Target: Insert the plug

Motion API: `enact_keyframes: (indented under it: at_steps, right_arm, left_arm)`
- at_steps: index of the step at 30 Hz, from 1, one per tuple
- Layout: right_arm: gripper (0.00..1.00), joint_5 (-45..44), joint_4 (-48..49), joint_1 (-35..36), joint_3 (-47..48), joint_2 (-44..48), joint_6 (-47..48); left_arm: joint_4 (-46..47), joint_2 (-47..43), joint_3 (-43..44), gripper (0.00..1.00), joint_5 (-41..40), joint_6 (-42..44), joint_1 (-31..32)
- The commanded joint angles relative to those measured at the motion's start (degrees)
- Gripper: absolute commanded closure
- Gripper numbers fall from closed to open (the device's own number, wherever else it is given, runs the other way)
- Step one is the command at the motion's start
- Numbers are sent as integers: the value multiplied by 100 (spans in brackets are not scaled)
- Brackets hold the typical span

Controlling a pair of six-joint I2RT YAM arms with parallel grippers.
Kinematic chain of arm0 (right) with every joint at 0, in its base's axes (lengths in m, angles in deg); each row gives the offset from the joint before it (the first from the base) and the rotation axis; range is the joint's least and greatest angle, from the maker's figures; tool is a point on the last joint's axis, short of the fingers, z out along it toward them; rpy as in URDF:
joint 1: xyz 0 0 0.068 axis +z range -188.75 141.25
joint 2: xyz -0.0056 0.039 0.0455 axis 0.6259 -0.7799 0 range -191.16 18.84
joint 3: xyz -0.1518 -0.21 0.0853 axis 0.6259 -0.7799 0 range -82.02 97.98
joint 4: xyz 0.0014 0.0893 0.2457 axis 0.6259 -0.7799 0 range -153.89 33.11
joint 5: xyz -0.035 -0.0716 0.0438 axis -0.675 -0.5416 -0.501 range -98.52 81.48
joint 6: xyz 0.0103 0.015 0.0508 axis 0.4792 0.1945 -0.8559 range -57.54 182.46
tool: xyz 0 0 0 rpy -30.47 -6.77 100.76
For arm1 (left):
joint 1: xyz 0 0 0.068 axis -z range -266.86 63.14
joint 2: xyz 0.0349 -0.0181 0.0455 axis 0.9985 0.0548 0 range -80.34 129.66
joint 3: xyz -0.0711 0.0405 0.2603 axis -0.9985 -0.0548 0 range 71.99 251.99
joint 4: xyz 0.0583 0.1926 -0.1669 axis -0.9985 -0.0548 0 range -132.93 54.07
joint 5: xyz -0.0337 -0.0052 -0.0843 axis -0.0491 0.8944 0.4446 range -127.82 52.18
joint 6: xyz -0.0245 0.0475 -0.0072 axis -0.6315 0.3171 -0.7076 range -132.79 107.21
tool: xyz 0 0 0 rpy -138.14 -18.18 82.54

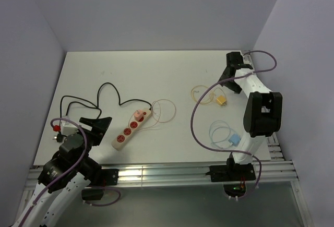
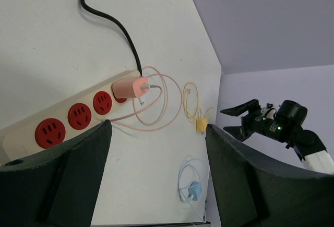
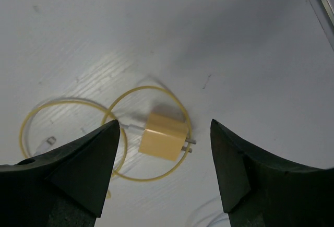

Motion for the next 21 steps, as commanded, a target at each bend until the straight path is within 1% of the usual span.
enact_keyframes:
  at_steps: [1, 6, 9, 12, 15, 21]
  right_arm:
    - [23, -36, 236, -184, -41, -133, -283]
    - [23, 235, 386, -291, -77, -423, -335]
    - [27, 455, 473, -291, -120, -555, -379]
    - [28, 543, 535, -282, -234, -608, -406]
    - [31, 596, 666, -282, -558, -485, -397]
    - [32, 605, 764, -229, -858, -344, -362]
  left_arm:
    - [279, 19, 15, 22, 98, 181, -7]
    - [419, 36, -117, 22, 186, 189, -7]
    - [464, 89, -153, 22, 239, 198, -7]
    - [429, 115, -126, 22, 230, 190, -7]
    - [385, 71, -109, 22, 221, 181, -7]
    - [446, 71, -179, 22, 248, 181, -7]
